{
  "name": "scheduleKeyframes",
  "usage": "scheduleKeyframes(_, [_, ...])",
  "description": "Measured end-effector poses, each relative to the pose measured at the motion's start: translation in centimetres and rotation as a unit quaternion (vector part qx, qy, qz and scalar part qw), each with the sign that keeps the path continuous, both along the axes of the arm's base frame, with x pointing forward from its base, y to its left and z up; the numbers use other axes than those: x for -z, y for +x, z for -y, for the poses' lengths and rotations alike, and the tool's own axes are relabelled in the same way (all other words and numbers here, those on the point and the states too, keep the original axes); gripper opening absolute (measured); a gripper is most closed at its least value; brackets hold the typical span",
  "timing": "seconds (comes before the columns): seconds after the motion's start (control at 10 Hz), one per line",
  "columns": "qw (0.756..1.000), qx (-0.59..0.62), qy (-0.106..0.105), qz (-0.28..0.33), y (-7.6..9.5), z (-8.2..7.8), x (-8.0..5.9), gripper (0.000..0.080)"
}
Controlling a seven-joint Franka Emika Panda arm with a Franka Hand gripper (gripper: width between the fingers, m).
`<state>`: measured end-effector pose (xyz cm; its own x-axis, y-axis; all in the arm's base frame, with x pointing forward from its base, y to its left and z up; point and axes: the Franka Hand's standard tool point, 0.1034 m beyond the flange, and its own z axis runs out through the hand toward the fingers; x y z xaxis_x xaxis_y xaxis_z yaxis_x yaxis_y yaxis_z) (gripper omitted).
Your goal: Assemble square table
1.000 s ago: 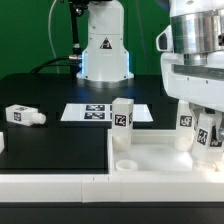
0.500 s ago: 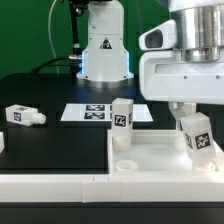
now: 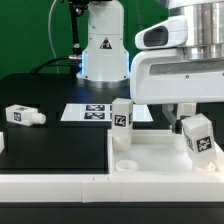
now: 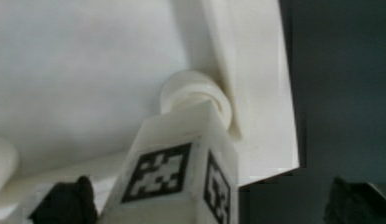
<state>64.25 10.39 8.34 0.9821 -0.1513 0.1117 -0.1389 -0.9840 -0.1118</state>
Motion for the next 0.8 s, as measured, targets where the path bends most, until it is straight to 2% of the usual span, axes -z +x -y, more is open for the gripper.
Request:
scheduleKeyframes(0.1, [1.0,-0.027,-0.003,0.003,0.57,0.46,-0.41,0.0649])
scheduleKeyframes(0.4, [1.0,-0.008,0.001,0.005,1.25,0.13,-0.78,0.0621])
scheduleKeyframes(0.6, [1.0,-0.006,0.001,0.005,1.25,0.17,-0.76,0.028])
scheduleKeyframes(0.8, [0.997,0.081,0.012,-0.004,1.27,0.43,-0.72,0.0284])
